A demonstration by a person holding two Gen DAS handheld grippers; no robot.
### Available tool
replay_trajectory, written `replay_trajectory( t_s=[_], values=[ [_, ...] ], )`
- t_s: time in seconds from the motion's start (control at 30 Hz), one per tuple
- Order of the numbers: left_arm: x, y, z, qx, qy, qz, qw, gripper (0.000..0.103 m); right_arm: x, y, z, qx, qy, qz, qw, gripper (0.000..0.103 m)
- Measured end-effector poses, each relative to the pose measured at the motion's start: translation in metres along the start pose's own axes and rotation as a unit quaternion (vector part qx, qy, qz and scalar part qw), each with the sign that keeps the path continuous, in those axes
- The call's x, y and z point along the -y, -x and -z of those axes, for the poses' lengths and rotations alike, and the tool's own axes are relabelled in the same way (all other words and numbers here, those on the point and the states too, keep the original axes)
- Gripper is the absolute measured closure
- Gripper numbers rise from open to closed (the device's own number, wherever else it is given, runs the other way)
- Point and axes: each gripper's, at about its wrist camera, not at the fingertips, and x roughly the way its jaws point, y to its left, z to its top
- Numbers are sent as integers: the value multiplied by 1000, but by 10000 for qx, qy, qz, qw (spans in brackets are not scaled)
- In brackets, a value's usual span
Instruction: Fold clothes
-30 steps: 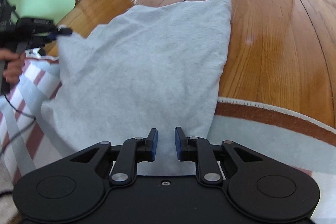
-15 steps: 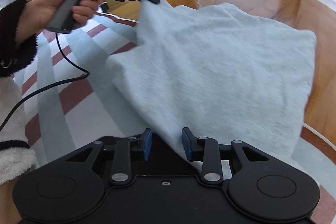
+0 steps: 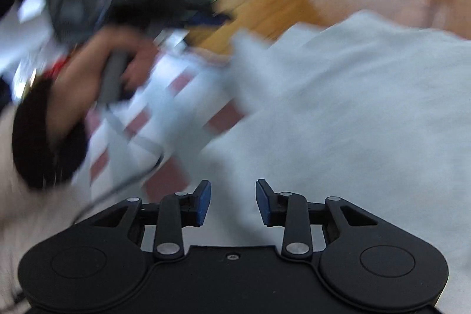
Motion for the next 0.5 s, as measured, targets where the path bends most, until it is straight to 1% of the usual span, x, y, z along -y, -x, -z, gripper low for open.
replay_trajectory(
  t_s=[0.03, 0.07, 0.17, 0.23, 0.27, 0.3, 0.33, 0.37, 0.4, 0.43, 0.5],
  values=[
    [7, -5, -1, -29, -53, 229, 9997, 47, 17, 6, -8, 68, -98, 278, 9995, 63],
    [17, -12, 0, -54, -181, 373, 9991, 47, 34, 13, -17, 136, -196, 557, 9982, 63],
    [47, -39, 3, -225, -736, 757, 9942, 44, 86, 32, -42, 338, -488, 1387, 9886, 59],
    [65, -57, 5, -508, -975, 862, 9902, 43, 120, 45, -59, 471, -680, 1935, 9776, 58],
    [75, -63, 5, -529, -1157, 867, 9881, 43, 137, 51, -68, 529, -783, 2179, 9714, 58],
    [85, -68, 6, -506, -1378, 823, 9857, 44, 154, 53, -74, 535, -939, 2231, 9688, 58],
    [95, -71, 9, -361, -1737, 602, 9823, 46, 167, 54, -77, 574, -1147, 2213, 9667, 58],
    [103, -77, 13, -316, -2096, 374, 9766, 50, 179, 56, -81, 612, -1354, 2195, 9642, 56],
    [111, -83, 16, -271, -2450, 146, 9690, 58, 191, 57, -84, 651, -1560, 2168, 9615, 54],
    [116, -88, 19, -272, -2698, 19, 9625, 61, 198, 58, -83, 703, -1760, 2096, 9593, 52],
    [104, -94, 19, -594, -2443, 479, 9667, 59, 212, 61, -81, 808, -2145, 1943, 9538, 52]
  ],
)
